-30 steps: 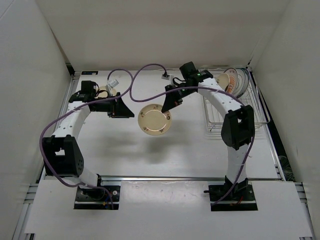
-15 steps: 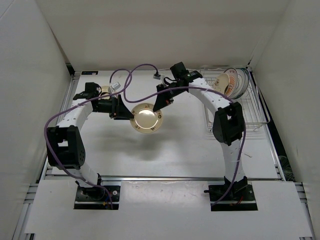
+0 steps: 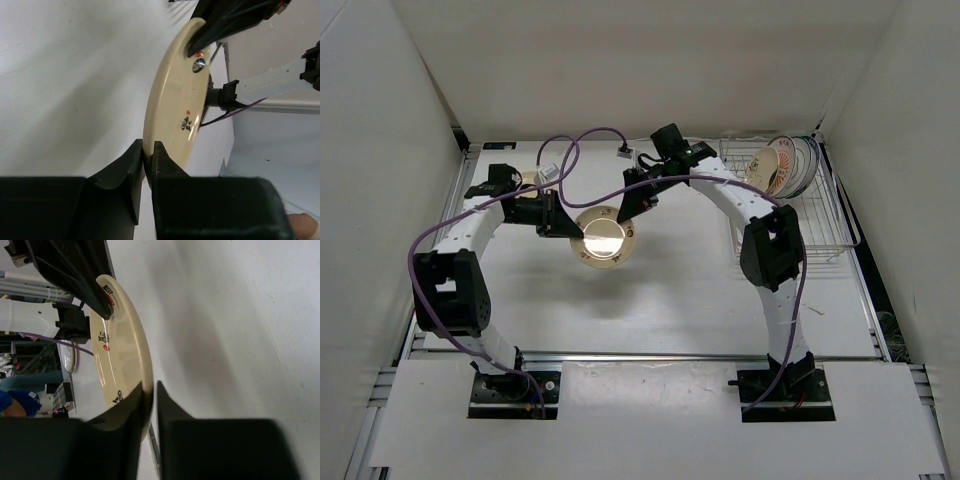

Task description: Unload the plates from the dish rack

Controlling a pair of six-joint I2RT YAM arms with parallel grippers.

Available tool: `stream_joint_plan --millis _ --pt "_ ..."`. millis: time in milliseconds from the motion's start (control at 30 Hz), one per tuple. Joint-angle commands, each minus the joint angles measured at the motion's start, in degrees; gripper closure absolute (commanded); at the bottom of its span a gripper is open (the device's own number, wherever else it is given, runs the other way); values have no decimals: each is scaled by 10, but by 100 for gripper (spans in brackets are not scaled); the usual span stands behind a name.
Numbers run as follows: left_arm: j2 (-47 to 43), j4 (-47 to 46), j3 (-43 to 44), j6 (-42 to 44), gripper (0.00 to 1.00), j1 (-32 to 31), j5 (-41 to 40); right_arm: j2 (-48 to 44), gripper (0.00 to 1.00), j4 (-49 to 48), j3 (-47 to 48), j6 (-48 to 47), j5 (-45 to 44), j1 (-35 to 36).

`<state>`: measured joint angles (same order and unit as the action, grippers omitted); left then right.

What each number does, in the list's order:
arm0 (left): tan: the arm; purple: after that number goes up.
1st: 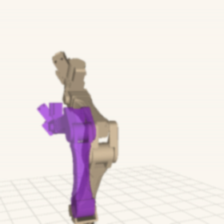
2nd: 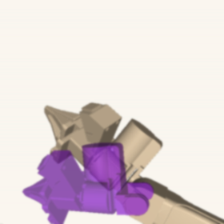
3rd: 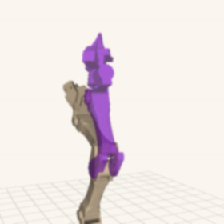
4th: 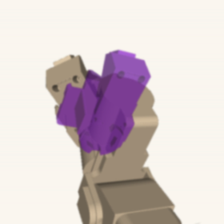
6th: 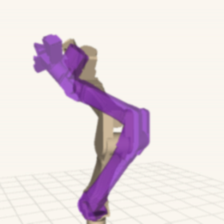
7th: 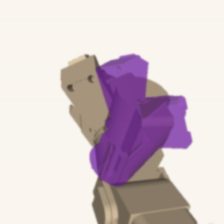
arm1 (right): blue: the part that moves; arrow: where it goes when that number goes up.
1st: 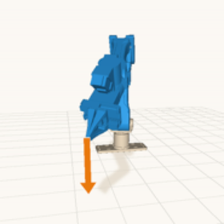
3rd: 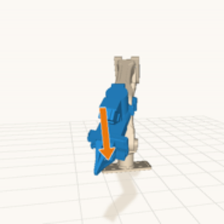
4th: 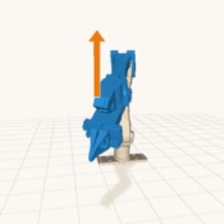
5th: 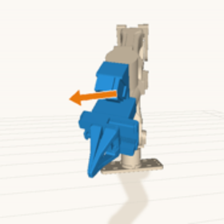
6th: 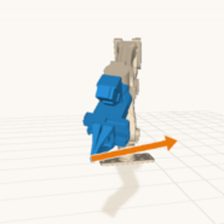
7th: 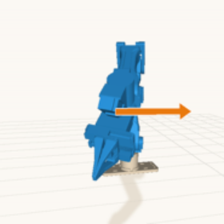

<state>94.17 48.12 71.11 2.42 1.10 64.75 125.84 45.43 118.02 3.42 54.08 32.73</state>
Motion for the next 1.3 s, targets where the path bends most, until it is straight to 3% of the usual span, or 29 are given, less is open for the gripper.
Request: stream_joint_plan --millis 0,33,133,233,400,567,700,900,1033,1267 --pt "-23 -7 10 13 90 -4 27 -5 77 -9 27 0 -6 11" --pt "-23 -7 5 13 90 -4 21 -13 61 -3 27 -16 -20 11" --pt "-29 -7 5 -4 90 -4 -6 -39 39 22 20 -45 -77 6" --pt "-29 -21 10 -40 90 -4 -45 -89 32 28 -47 -50 -107 -12" --pt "40 -32 61 -107 90 -4 -76 -205 30 48 -183 -84 -144 -65" --pt "137 -43 141 -194 90 25 -84 -306 30 71 -252 -95 -167 -133" --pt "237 -43 254 -228 90 59 -84 -371 28 110 -291 -129 -182 -201" --pt "360 -43 424 -223 90 121 -58 -428 23 201 -323 -190 -198 -332" --pt "416 -48 485 -217 90 145 -84 -451 22 254 -334 -234 -182 -418" --pt "472 -53 531 -205 90 183 -112 -491 19 278 -366 -268 -147 -478"
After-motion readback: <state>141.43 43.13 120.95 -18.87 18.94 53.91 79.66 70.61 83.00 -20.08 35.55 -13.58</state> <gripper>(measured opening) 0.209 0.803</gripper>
